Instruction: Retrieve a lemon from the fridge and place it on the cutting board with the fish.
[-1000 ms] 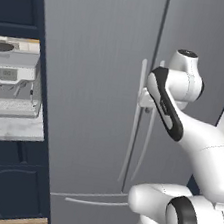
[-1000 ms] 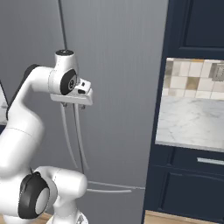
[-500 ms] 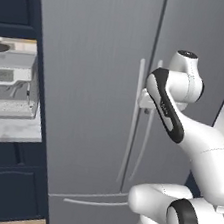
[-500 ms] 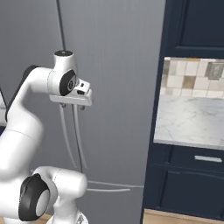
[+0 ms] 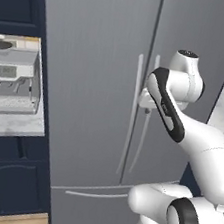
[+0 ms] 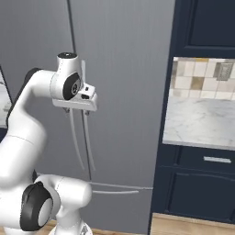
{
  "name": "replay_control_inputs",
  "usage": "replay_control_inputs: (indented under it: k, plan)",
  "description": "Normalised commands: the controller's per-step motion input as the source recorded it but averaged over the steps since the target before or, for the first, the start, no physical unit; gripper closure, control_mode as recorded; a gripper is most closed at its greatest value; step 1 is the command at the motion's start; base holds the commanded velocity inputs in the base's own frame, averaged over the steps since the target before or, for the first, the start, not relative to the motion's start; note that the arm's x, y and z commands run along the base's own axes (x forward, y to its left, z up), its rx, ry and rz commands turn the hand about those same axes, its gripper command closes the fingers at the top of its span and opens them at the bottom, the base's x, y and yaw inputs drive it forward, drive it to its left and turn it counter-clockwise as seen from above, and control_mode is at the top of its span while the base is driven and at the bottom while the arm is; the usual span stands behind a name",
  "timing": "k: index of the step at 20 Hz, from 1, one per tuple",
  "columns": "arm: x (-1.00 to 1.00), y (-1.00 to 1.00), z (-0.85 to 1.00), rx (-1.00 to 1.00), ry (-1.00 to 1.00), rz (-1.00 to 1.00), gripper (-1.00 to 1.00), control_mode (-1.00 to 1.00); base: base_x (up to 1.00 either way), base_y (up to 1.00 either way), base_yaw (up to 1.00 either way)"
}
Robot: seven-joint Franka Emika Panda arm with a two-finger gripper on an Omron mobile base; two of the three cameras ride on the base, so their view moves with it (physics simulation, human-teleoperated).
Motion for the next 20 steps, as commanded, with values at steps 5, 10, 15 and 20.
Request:
replay_control_inputs:
  k: [5,10,15,20]
  plan:
    - [0.0,0.0,0.0,0.0,0.0,0.0,-1.0,1.0,-0.04,0.34,0.0]
    - [0.0,0.0,0.0,0.0,0.0,0.0,-1.0,1.0,-0.01,0.35,0.0]
    - [0.0,0.0,0.0,0.0,0.0,0.0,-1.0,1.0,0.0,0.0,0.0]
    - [0.0,0.0,0.0,0.0,0.0,0.0,-1.0,1.0,-0.13,-0.24,0.0]
